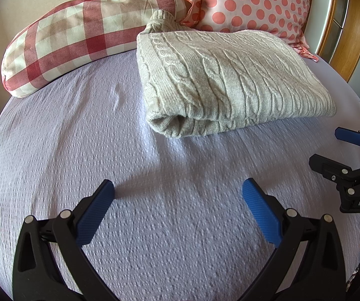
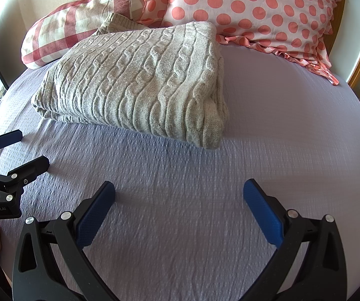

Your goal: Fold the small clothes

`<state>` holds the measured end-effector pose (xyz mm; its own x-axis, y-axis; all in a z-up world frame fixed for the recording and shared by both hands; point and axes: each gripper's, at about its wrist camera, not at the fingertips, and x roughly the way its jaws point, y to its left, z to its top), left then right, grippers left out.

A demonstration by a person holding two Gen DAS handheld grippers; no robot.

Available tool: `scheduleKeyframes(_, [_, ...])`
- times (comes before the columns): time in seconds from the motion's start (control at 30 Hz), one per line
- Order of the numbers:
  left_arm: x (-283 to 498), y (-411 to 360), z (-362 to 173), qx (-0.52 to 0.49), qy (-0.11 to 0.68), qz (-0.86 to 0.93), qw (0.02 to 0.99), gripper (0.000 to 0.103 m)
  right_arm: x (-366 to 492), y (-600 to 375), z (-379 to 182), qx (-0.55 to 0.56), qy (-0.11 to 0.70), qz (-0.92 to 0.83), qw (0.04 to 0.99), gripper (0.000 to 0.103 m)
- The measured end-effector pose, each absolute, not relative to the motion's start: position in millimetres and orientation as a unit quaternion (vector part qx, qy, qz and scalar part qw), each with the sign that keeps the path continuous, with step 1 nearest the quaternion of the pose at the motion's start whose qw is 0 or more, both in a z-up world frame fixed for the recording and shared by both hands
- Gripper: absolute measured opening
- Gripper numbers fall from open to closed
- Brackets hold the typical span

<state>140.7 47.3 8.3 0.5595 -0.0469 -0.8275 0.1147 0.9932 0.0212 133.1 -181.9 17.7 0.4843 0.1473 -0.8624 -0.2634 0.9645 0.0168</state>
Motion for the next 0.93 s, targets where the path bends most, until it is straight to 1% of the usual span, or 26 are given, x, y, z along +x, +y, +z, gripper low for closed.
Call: scheduleKeyframes(0.93, [143.0,45.5,8.7,0.037,0.466,-0.048,0.883,0.101,133.0,-182.0,17.8,-0.059,0.493,0.119,0.86,0.102])
